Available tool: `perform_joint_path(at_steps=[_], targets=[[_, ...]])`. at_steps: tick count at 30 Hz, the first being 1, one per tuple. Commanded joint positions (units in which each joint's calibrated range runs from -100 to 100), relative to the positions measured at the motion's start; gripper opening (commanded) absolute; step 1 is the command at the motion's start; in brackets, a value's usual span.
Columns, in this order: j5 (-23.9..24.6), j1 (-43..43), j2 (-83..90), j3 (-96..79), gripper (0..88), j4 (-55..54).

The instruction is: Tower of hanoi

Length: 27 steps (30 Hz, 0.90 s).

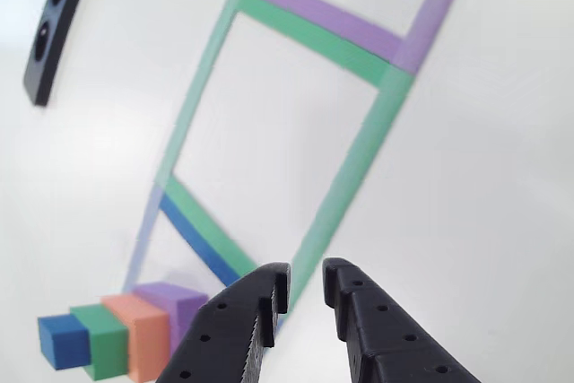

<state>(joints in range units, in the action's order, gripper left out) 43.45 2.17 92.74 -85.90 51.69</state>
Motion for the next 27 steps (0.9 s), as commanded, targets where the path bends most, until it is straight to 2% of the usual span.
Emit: perform_joint_path(at_steps=[1,16,22,27], targets=[[7.65,0.92,1.73,-1.47,0.0,-1.54],[37.8,2.6,7.18,-9.46,0.0,2.83],[45.71,3.82,7.18,-9.74,0.0,6.55],[49.38,3.74,7.18,-11.19,0.0,6.79]])
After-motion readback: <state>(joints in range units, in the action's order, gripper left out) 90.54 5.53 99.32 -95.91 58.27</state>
